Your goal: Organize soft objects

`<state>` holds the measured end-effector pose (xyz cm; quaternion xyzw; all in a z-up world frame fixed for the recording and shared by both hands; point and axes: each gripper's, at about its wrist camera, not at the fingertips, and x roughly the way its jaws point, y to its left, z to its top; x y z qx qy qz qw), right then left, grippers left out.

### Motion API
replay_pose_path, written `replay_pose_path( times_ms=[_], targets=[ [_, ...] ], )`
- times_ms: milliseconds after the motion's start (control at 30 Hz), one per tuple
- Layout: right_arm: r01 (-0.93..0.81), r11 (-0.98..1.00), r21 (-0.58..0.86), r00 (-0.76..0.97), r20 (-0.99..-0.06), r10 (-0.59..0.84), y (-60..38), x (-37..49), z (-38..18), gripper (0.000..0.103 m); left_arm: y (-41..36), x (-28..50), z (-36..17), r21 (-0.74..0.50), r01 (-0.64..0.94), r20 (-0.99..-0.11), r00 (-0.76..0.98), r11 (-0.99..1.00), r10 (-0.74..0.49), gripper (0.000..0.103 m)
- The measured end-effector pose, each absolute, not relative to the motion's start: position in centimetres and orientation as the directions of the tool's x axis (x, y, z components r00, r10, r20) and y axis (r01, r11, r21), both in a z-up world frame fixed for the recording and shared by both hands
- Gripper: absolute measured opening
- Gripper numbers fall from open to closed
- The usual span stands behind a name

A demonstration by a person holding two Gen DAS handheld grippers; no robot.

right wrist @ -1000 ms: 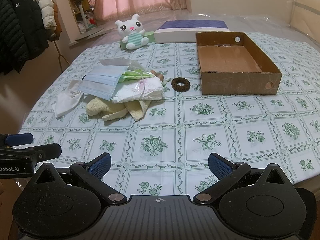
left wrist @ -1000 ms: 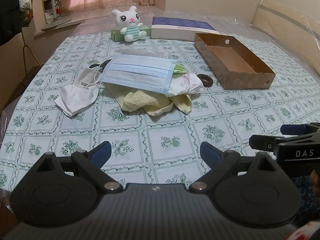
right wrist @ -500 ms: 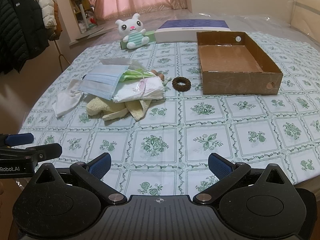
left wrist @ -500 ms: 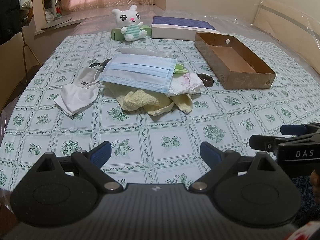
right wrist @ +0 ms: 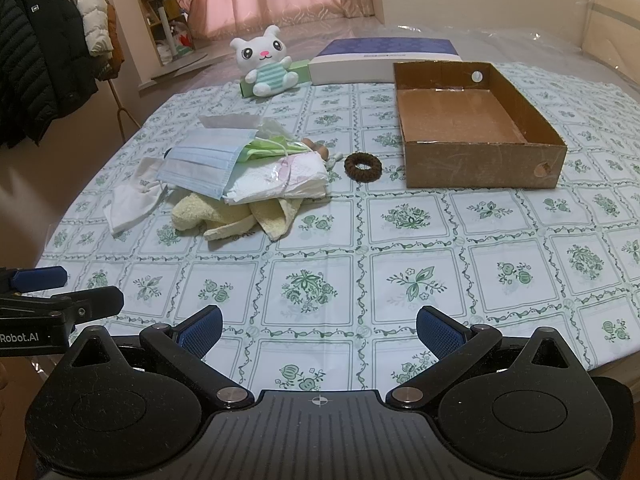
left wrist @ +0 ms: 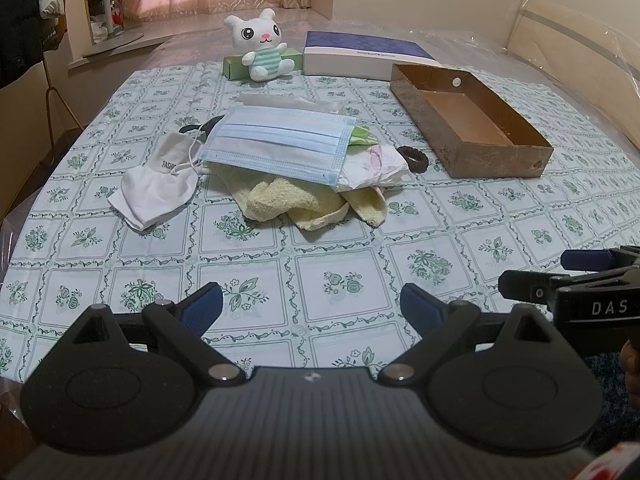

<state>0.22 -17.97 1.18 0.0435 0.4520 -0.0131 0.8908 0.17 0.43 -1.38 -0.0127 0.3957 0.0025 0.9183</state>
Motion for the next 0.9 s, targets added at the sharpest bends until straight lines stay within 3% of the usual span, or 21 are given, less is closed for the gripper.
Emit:
replay_pose_path(
  times_ms=[900],
  targets=[
    [0.068, 0.996, 0.063, 0.582, -0.813, 0.012, -18.13, 0.90, 0.31, 0.103, 1.06, 1.06, -1.67, -0.011, -0.034, -0.732, 0.681, 0.999, 0.016, 0.095]
  ],
)
